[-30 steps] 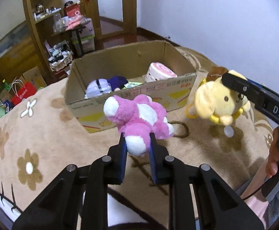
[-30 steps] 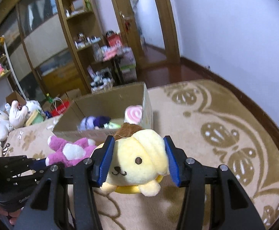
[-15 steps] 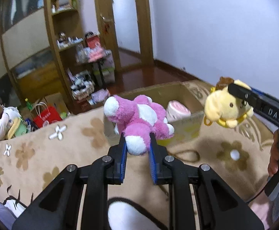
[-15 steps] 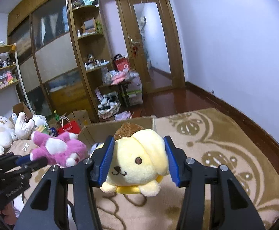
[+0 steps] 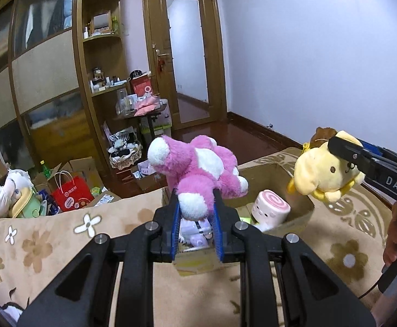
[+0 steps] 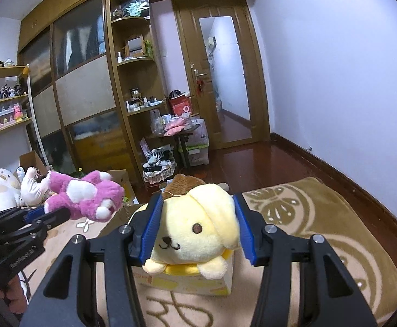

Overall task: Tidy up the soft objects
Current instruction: 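Lift the pink bear and yellow dog over the box with both grippers, then open both grippers to drop the plushes into the box and withdraw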

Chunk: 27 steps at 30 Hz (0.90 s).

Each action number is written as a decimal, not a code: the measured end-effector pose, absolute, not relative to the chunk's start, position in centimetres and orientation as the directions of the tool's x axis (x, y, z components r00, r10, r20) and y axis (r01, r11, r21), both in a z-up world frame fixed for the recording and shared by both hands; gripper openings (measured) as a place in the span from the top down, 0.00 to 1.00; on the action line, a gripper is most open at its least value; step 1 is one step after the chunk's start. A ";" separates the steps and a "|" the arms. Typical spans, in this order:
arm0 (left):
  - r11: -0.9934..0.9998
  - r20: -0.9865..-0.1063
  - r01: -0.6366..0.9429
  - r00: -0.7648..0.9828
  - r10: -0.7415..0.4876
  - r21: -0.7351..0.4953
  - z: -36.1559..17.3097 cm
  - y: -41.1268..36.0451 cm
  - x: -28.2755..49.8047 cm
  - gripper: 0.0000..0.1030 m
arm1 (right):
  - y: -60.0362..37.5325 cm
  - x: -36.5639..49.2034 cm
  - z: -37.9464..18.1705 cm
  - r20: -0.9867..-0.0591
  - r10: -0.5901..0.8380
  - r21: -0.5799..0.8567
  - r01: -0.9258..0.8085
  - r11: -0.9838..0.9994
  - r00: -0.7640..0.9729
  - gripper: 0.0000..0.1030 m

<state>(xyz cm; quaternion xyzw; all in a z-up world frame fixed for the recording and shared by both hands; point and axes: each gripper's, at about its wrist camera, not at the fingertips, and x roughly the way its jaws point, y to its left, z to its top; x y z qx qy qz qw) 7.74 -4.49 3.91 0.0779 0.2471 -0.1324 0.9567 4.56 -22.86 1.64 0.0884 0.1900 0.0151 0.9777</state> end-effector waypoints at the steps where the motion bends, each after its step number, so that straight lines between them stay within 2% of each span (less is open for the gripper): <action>1: 0.954 -0.496 0.289 0.842 -0.214 0.079 3.7 -4.5 8.3 0.81 | -22.8 4.9 1.6 -0.368 0.064 0.175 0.002 0.985 0.927 0.47; 9: 0.961 -0.543 0.271 0.816 -0.197 0.059 1.4 -4.5 11.8 0.81 | -22.0 7.9 -0.1 -0.394 0.077 0.184 -0.004 0.983 0.916 0.47; 17: 0.959 -0.642 0.282 0.741 -0.199 0.028 -2.0 -4.9 14.3 0.80 | -21.1 10.1 -3.6 -0.465 0.074 0.160 0.001 0.987 0.882 0.45; 21: 0.961 -0.668 0.276 0.720 -0.186 0.031 -3.3 -4.9 14.9 0.77 | -21.0 11.0 -5.3 -0.509 0.074 0.159 0.009 0.987 0.858 0.44; 27: 0.965 -0.694 0.262 0.697 -0.182 0.011 -3.9 -4.3 14.9 0.72 | -21.6 11.5 -5.9 -0.518 0.086 0.191 0.017 0.981 0.851 0.44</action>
